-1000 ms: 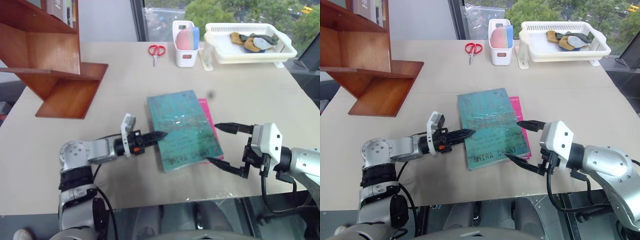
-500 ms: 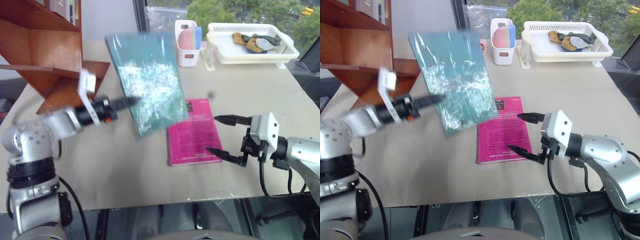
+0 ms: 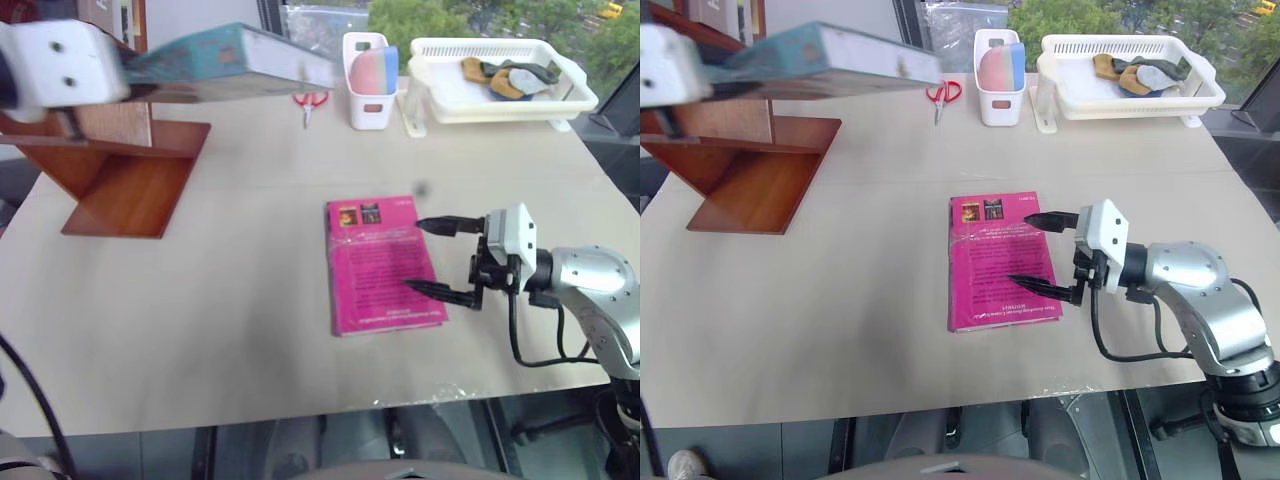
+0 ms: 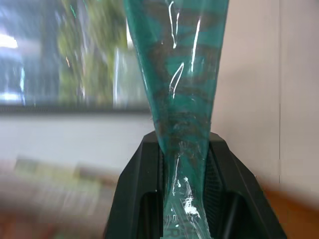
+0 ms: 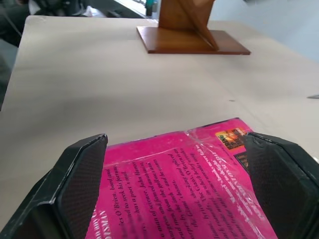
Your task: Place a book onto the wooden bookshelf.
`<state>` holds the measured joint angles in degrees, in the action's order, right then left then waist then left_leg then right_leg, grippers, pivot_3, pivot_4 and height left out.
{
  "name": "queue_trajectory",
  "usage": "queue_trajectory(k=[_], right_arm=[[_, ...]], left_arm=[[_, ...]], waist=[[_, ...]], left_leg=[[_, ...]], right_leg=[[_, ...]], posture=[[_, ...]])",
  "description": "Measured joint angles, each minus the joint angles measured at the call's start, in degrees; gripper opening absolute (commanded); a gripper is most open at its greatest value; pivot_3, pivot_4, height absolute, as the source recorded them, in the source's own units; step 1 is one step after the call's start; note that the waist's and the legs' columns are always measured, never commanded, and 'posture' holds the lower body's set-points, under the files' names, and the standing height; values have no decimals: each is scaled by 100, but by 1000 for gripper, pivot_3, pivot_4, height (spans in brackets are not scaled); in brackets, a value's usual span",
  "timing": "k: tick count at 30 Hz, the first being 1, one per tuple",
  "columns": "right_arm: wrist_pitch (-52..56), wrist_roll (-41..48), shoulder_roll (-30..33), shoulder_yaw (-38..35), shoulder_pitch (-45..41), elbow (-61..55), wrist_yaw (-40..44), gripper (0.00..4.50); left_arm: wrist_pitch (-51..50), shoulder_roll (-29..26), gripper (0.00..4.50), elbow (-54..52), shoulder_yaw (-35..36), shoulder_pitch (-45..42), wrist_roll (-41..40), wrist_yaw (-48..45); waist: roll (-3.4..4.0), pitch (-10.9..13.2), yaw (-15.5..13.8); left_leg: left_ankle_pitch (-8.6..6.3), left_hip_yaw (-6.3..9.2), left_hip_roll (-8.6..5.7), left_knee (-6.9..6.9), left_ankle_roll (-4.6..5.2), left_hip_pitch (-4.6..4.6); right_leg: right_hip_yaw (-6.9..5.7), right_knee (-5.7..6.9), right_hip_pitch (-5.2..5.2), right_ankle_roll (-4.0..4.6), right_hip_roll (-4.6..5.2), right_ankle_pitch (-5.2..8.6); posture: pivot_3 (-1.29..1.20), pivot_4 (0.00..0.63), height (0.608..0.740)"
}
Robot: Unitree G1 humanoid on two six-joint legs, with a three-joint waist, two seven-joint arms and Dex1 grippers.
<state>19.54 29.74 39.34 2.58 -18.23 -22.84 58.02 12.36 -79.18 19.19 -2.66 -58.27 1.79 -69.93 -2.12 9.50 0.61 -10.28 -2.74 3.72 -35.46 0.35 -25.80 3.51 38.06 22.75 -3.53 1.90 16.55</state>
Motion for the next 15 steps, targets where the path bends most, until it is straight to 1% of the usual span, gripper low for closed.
queue_trajectory(k=[3,5,7,9,11,15], right_arm=[[-127,-74,-72,111,-145,207,107,4500],[-209,-125,-178,157,-264,330,161,4500],[-238,-156,-258,178,-353,399,172,4500],[-251,-168,-299,183,-367,408,168,4500],[-245,-142,-412,194,-444,391,151,4500],[-216,-90,-582,191,-612,345,60,4500]], left_arm=[[450,-197,642,540,-118,-222,297,-342],[793,-293,642,1006,-256,-332,568,-407],[1204,-364,642,1782,-381,-450,946,-341],[1524,-392,642,2426,-539,-597,1330,-75],[1957,-416,642,3240,-755,-1002,1844,382],[2469,-362,642,4265,-1081,-1555,2408,1025]], waist=[[1,1,-41],[3,3,-34],[3,3,-21],[0,4,-7],[-6,7,25],[-8,8,83]], left_leg=[[0,5,0,-16,0,-14],[0,6,2,-24,1,-15],[0,8,5,-30,1,-14],[0,8,8,-38,1,-14],[-1,2,17,-51,3,-15],[-2,-4,36,-73,3,-14]], right_leg=[[-10,2,4,-1,2,-1],[-12,7,4,-2,2,-1],[-15,18,5,-1,0,-1],[-15,29,7,-1,-2,0],[-12,38,8,-2,-7,-1],[-5,85,27,-2,-23,0]], posture=[[0,150,740],[0,150,740],[0,150,740],[0,150,740],[0,150,740],[0,150,740]])
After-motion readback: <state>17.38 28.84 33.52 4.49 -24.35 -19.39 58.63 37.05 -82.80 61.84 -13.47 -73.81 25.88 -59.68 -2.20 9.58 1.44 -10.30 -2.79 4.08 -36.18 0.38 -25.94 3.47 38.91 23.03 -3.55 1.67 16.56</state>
